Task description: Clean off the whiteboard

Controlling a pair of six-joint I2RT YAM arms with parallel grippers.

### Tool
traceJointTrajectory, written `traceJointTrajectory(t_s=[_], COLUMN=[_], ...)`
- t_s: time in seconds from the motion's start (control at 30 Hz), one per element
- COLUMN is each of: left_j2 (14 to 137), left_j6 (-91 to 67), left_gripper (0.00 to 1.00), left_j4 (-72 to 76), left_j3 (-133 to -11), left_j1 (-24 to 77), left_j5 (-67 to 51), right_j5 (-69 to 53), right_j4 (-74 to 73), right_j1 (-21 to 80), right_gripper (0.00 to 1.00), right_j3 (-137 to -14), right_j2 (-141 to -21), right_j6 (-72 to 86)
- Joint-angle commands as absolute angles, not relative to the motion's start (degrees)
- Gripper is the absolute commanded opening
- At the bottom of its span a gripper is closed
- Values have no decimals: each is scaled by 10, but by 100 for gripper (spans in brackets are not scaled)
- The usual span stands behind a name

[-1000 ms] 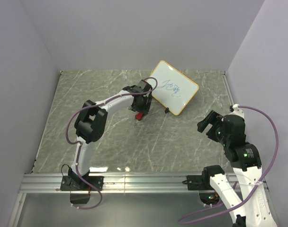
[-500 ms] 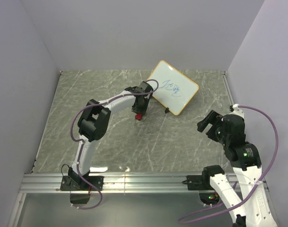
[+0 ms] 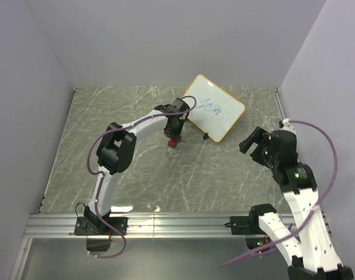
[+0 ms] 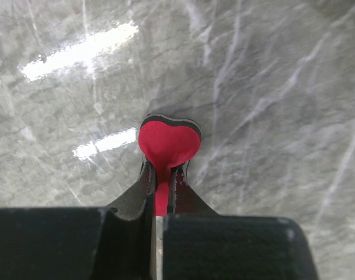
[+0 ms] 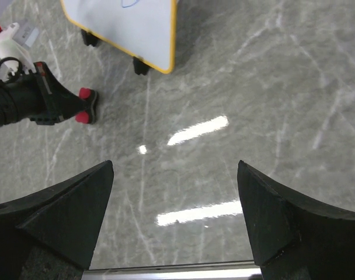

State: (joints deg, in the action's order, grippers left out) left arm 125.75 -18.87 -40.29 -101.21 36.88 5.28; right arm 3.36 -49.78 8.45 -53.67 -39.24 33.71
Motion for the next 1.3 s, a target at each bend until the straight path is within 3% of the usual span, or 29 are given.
traceJointTrajectory(t_s=[0.0,0.37,0.6,0.87,1.07,1.27], left_j2=[1226,1235,1218,1181,1175,1213], left_j6=[-201,-267,-289,-298,-298,-331], left_gripper=[0,0,0,0,0,0], left_j4=[-411,-421,-412,-428,-462,-490], left_j3=[-1054,-1202,-1201,-1159,-1179,-1241], left_j1=[367,367,368,369,370,370], left_j5=[26,-60,-78,-72,-52,-46], right_j5=[-10,-52,-51,-105,-149,-182], right_j4=[-409,-271,-243,-200,-149,-111], right_j1=[77,-36,-51,-51,-51,-40], right_gripper=[93,91,89,88,86,77], right_j3=[-588,-731,-799,-867,-846,-809], right_j2=[-459,-725,-879,-976,-1013,-1013], right_j6=[359,404,358,301,313,319])
